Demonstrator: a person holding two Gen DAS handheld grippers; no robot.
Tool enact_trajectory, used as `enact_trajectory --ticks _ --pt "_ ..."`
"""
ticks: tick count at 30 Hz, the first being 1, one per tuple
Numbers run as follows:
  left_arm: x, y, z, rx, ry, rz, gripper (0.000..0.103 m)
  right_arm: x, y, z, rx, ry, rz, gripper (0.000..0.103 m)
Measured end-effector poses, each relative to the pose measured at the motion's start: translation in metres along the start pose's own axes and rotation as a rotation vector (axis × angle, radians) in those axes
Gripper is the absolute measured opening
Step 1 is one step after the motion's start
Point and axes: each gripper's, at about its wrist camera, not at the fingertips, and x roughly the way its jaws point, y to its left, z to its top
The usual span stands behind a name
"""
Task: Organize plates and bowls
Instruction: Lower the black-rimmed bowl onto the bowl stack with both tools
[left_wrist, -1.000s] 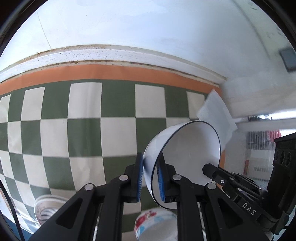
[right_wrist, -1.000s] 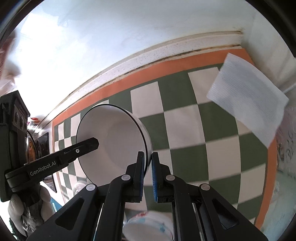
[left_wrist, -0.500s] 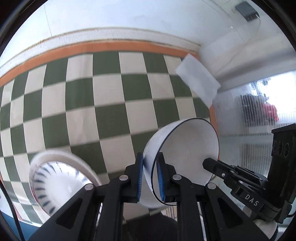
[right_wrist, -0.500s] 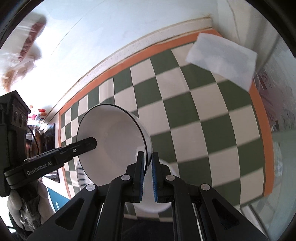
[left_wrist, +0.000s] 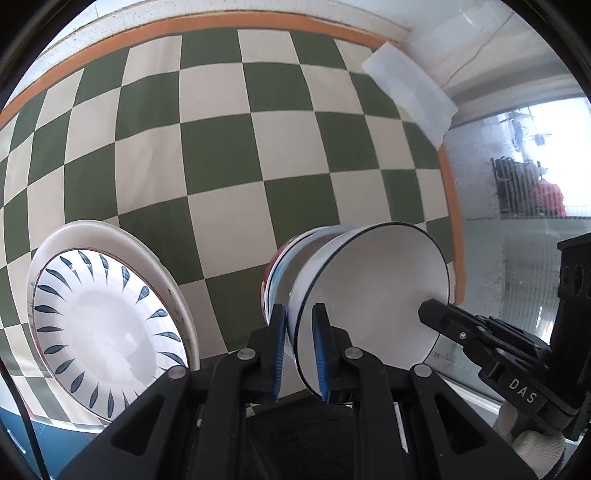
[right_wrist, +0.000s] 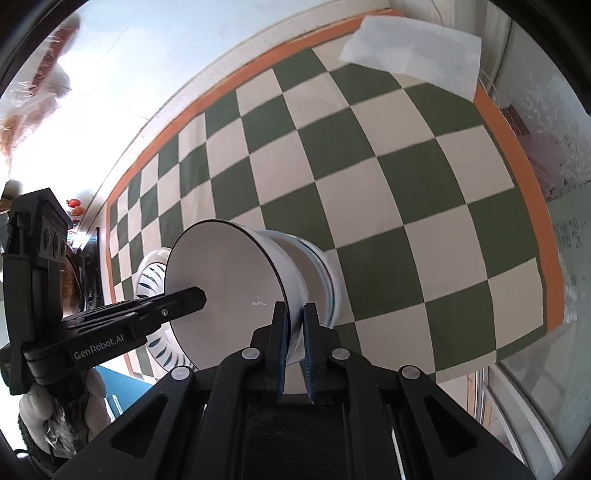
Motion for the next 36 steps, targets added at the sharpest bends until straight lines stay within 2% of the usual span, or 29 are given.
enact_trajectory --ticks 16,21,36 --pt "0.02 -0.007 -0.001 0.012 0.038 0.073 0.012 0.021 -0.008 0.009 -0.001 0.054 -0.01 0.009" --pt "0.021 -0.007 0.0 0.007 0.041 0.073 0.012 0.024 -0.007 0.013 -0.008 0.068 -0.019 0.009" --pt "0.02 -0.004 0.0 -0.055 0.022 0.104 0.014 0.029 -0.009 0.016 -0.052 0.116 -0.005 0.009"
